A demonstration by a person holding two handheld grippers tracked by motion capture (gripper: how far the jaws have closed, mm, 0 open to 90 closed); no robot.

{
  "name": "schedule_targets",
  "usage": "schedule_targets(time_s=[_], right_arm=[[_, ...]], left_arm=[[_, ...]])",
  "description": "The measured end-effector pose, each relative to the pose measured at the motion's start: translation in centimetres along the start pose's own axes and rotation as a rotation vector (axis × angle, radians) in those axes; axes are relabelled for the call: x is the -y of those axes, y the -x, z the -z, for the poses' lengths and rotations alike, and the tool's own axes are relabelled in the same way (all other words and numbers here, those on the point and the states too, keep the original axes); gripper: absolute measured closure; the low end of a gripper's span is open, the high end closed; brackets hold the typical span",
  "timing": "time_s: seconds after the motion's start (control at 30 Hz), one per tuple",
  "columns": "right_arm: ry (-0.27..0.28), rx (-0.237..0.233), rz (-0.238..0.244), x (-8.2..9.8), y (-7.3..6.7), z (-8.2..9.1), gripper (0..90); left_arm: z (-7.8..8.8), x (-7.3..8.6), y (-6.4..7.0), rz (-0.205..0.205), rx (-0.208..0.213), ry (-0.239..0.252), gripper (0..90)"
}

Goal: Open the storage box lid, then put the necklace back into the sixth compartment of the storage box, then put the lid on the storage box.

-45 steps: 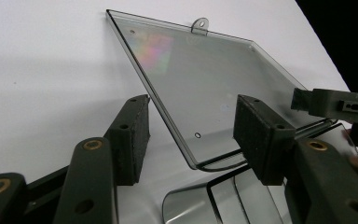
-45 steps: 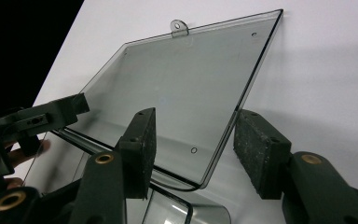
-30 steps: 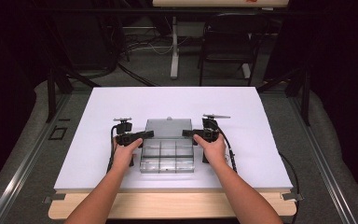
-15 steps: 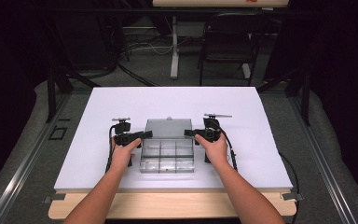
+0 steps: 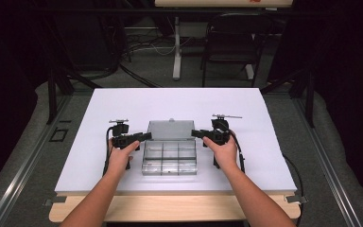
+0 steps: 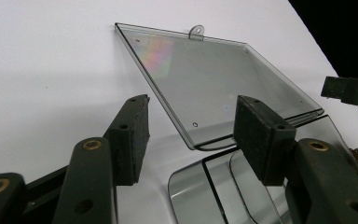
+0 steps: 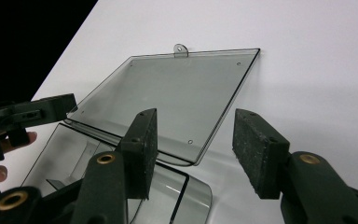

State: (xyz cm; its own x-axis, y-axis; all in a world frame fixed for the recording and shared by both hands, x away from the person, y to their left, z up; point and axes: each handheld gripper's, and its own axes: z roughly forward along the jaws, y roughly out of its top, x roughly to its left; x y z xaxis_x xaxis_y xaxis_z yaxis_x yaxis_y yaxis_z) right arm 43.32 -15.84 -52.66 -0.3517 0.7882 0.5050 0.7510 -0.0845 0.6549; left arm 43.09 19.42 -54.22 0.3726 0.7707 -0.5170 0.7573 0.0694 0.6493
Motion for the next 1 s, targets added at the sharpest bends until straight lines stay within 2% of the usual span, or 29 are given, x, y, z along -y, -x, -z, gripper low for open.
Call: schedule_targets(time_s=[0.17,0.37,0.5,0.67,0.77,1.0], right_arm=[[0.001,0.006,0.032,0.3,-0.1,0.8,51.0],[0.02,0.009,0.049,0.5,0.2,1.9,50.9],[0.028,0.031,0.095,0.8,0.2,2.8,51.0],[0.028,0.021,0.109,1.3,0.6,3.8,51.3],[0.025,0.032,0.128,1.6,0.6,4.1,52.7],[0.016,0.041,0.159,2.2,0.6,4.8,55.7]], left_arm=[[0.7,0.1,0.2,-0.01,0.002,-0.003,45.6],[1.5,0.5,0.6,-0.027,0.015,-0.002,45.3],[2.1,1.1,0.7,-0.048,0.015,-0.007,45.3],[2.8,1.8,0.4,-0.044,0.012,-0.002,45.3],[3.0,2.1,0.3,-0.055,0.011,-0.012,45.3],[3.6,2.8,0.3,-0.054,0.018,-0.009,45.3]])
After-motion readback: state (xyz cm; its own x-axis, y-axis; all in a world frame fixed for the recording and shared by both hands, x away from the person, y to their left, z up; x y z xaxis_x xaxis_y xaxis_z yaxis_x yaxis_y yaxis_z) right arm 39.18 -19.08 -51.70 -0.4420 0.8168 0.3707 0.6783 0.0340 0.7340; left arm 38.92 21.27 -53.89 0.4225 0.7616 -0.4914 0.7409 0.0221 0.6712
